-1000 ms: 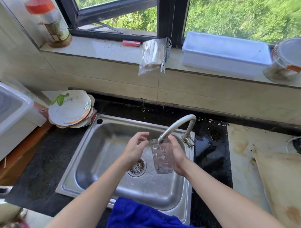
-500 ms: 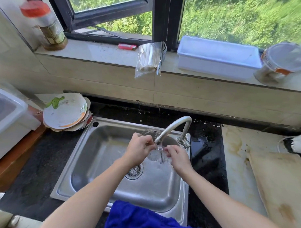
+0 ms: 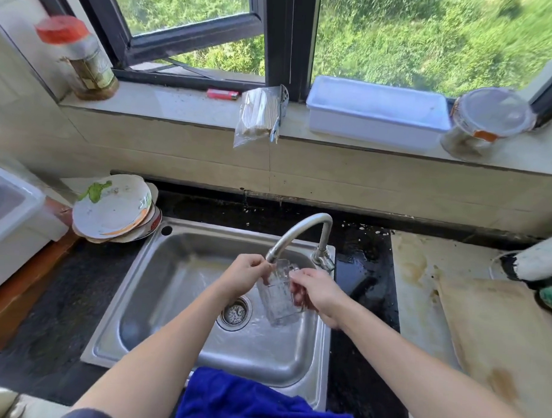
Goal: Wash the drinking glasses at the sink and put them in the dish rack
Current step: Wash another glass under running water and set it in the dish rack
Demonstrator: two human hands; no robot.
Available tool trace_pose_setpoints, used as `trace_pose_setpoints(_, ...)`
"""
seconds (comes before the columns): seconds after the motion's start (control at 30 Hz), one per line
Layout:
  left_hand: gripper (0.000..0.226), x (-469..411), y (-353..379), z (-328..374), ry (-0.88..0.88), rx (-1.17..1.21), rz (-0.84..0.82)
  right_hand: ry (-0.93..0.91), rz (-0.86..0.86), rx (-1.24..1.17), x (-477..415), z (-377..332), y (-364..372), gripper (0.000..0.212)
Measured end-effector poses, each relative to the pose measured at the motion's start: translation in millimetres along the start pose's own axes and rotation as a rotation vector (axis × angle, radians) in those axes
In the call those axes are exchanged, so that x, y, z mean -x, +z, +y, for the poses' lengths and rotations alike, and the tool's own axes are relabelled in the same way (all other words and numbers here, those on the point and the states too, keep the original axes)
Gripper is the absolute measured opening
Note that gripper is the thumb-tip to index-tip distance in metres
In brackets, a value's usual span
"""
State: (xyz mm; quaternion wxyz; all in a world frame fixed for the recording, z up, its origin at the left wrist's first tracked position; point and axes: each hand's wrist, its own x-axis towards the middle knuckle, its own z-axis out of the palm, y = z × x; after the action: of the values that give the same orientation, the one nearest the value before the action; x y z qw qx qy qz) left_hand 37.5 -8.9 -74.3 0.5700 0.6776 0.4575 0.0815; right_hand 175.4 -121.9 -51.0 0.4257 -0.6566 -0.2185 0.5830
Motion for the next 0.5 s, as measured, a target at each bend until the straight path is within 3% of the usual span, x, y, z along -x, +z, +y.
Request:
trace_pose_setpoints(0.1, 0.025, 4, 10, -3, -0.112, 0.196, -0.011, 0.143, -0.061, -0.156, 7, -6, -7, 0.029)
trace_pose_setpoints(0.13, 0.023, 5, 12, -6, -0.162, 0.283, -0.022, 0.105, -0.007, -0.056, 9, -5, -10, 0.027)
trace_pose_setpoints(0.2, 0.021, 8, 12, -10, -0.279, 0.45, -0.024, -0.164, 0.139, 0.472, 13, 1, -24, 0.021)
trace_pose_setpoints(0.27, 0.023, 9, 12, -8, -0.362, 0.57, -0.054, -0.475, 0.093, 0.966, 18, 6, -36, 0.042)
trace_pose_setpoints(0.33, 0.023, 6, 14, -8, -0.44, 0.615, -0.108, -0.598, -0.015, 1.141, 23, 5, -39, 0.048)
trace_pose_setpoints(0.5, 0.019, -1, 19, -11, -0.58, 0.469, -0.257, -0.715, -0.02, 1.248, 31, -5, -27, 0.027)
